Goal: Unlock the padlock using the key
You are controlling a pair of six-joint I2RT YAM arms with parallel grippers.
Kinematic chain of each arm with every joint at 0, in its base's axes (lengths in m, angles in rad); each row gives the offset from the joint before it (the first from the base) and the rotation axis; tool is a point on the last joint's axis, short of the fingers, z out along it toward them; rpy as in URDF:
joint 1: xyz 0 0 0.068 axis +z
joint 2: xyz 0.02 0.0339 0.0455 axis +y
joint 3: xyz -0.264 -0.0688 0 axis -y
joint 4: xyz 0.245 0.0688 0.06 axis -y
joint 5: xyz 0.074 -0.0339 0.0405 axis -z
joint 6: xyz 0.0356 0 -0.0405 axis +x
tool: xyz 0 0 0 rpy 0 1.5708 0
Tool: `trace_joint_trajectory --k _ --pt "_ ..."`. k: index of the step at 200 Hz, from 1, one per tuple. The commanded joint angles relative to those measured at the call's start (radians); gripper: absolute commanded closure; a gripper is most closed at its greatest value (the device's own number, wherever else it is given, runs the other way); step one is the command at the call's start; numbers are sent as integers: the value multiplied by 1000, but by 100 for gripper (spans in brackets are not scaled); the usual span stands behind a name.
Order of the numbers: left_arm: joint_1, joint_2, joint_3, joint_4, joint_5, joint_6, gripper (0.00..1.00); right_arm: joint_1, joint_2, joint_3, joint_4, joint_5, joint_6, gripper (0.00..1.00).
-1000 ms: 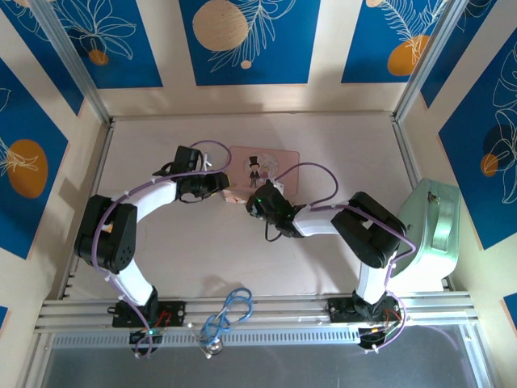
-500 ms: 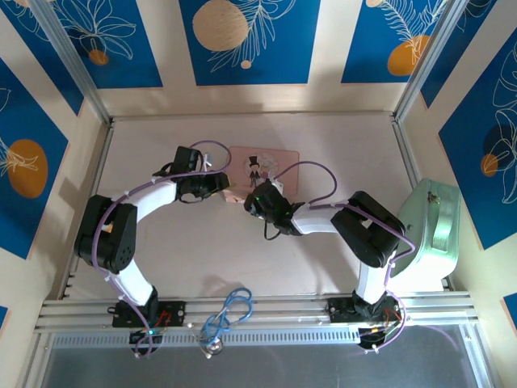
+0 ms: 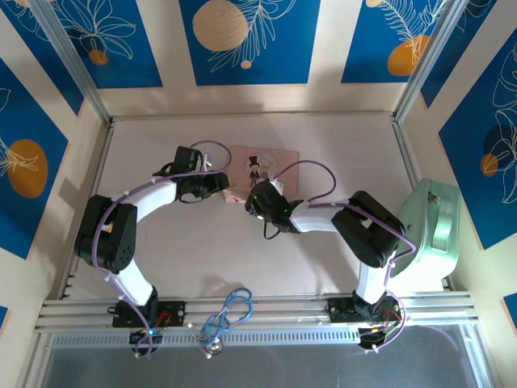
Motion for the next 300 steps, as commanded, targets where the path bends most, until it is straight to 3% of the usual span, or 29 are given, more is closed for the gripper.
trace_joint_trajectory --k 1,54,138,164,237,300 --pt "9 5 -18 -55 7 1 62 15 37 -8 -183 -17 63 64" --pt "9 1 -19 -57 9 2 62 17 48 1 -194 -21 68 73" --pt "12 5 -18 -61 3 6 63 22 21 -1 -255 -29 91 100" --pt "17 3 -27 -61 0 8 63 28 -24 -26 -266 -47 95 100" --pt "20 -22 -77 -9 11 -31 63 -53 -80 -199 63 -227 1 100" --pt "17 -75 -163 43 1 -83 64 -156 -103 -230 89 -313 -86 100"
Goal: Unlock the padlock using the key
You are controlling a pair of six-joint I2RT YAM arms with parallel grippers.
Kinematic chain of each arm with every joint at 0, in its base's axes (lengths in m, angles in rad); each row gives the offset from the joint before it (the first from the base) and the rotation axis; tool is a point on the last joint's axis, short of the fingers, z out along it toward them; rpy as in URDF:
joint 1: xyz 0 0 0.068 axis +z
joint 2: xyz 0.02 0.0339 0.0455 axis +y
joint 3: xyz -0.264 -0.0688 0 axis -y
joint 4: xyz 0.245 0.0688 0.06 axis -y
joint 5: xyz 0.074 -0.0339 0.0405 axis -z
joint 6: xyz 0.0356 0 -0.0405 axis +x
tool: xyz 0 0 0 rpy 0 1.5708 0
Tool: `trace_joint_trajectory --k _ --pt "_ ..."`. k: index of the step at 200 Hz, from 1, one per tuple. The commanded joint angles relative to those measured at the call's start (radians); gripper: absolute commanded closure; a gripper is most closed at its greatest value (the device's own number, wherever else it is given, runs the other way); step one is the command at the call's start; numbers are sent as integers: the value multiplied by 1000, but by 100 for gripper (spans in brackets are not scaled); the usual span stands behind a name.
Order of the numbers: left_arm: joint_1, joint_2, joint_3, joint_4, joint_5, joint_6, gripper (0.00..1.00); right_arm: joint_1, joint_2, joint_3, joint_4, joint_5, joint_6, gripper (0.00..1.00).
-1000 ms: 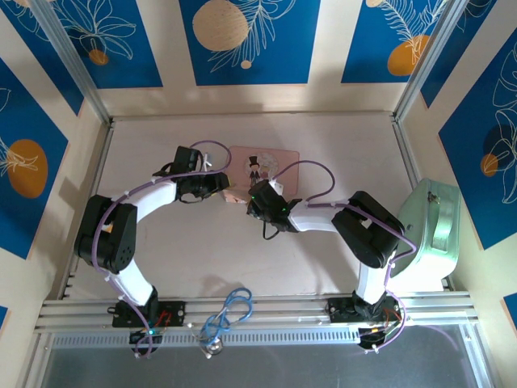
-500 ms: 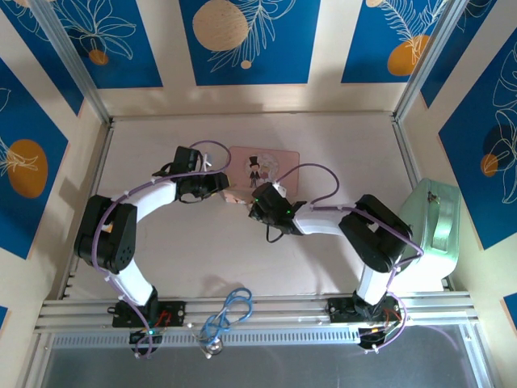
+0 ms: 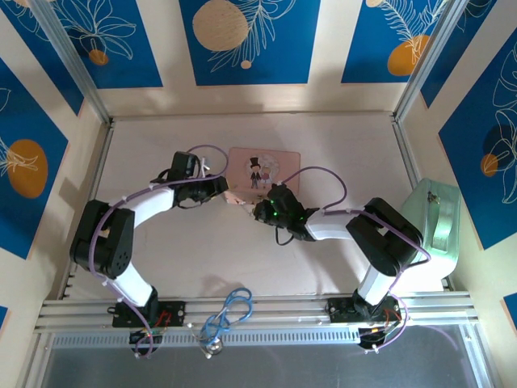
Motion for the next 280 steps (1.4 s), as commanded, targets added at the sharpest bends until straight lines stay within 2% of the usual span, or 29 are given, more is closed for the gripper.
trace_joint_trajectory --k 1,58,100,133,202,280 --pt "14 -23 -61 -57 -21 -26 64 -84 18 -37 -84 -89 -2 100" --pt "-2 -58 -114 7 3 -74 64 -124 -18 -66 -71 -171 -19 100" --pt "-2 -47 -106 16 -2 -79 65 -133 -8 -152 129 -201 75 100" --pt "-1 -36 -113 39 6 -95 65 -122 12 -168 179 -142 128 100" --pt "-2 -30 -135 64 15 -103 66 -103 54 -143 150 -17 199 100" --pt "1 -21 -112 48 22 -91 66 -104 81 -197 209 24 232 100"
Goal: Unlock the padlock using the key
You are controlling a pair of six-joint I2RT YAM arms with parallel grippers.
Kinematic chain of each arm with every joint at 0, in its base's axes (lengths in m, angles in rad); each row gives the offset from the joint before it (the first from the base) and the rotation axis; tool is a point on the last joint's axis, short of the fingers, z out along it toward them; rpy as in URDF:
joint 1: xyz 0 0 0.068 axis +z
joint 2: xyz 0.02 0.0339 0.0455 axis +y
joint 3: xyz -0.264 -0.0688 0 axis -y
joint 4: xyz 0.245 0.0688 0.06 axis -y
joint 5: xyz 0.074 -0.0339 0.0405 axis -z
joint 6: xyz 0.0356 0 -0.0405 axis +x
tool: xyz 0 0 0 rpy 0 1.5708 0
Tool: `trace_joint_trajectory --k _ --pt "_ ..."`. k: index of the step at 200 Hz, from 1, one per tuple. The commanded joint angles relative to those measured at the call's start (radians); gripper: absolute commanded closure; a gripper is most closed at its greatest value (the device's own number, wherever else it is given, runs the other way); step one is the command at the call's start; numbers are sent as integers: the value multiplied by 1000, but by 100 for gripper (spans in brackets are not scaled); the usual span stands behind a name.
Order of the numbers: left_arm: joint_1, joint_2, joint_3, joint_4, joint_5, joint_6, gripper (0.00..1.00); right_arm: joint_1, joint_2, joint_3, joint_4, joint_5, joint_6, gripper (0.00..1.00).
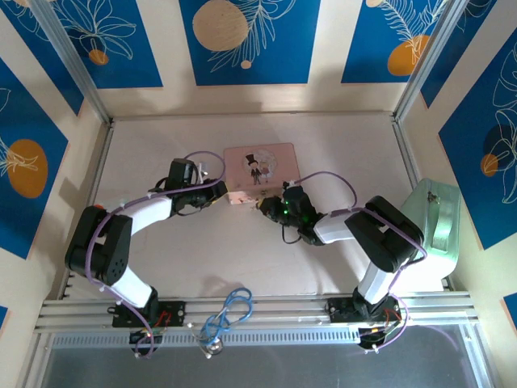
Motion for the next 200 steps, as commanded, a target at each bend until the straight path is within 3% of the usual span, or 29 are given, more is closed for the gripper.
trace_joint_trajectory --k 1,42,200 --pt "5 28 -9 -72 -9 7 66 -23 54 -60 -101 92 103 100" --pt "5 41 -13 -60 -7 5 67 -9 146 -48 27 95 126 100" --pt "24 25 -14 -98 -22 40 67 -32 88 -126 291 33 94 100"
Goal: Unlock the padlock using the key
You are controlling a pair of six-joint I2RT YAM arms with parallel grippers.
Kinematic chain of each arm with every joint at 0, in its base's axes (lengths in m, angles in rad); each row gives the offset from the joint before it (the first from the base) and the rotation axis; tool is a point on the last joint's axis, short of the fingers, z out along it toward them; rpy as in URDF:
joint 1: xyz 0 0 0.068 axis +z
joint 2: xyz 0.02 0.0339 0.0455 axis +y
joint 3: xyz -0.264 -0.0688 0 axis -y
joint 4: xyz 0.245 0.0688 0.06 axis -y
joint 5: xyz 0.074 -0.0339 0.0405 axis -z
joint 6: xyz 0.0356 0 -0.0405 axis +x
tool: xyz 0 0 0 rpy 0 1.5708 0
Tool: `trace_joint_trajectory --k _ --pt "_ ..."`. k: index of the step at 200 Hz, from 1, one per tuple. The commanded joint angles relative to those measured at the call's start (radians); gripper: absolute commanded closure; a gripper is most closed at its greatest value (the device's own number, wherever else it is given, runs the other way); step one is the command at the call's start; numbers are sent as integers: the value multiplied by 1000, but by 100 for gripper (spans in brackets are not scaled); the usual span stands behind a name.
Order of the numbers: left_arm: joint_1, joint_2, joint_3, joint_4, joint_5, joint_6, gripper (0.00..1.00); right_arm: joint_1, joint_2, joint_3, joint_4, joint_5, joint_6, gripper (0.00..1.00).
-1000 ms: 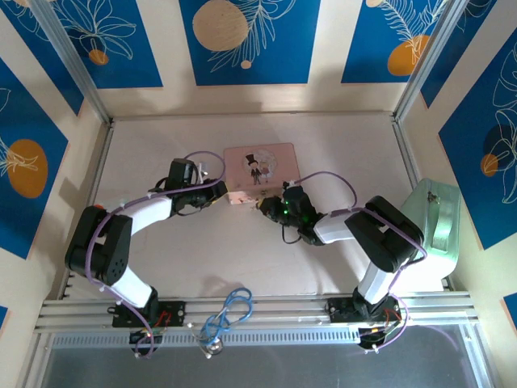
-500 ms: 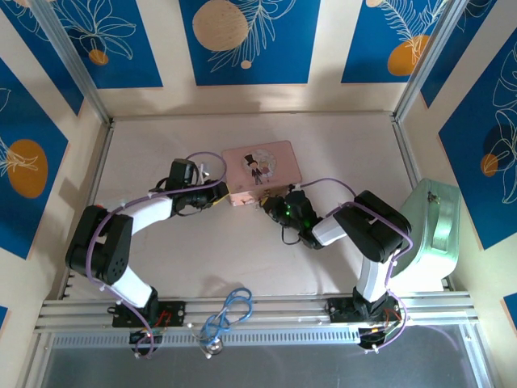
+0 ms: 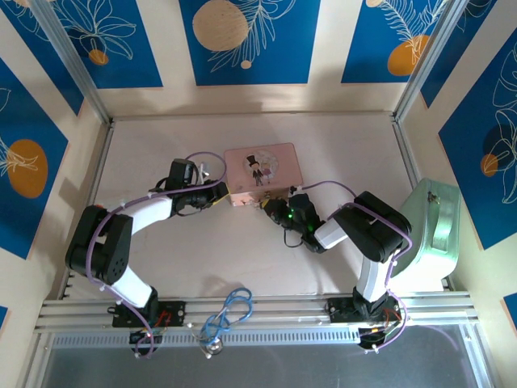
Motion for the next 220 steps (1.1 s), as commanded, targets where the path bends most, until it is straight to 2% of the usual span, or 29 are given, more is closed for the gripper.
trace_joint_trajectory --k 1,48,128,220 --pt "24 19 -14 -95 -49 29 67 -18 -5 -35 -16 19 -3 100" --pt "31 20 -12 -98 -46 29 67 -31 -7 -50 50 -8 6 100" --pt "32 21 -14 -92 -43 25 67 -37 -28 -55 54 -23 27 100" --pt "32 22 -15 -100 -50 39 67 -35 -53 -47 73 28 117 100"
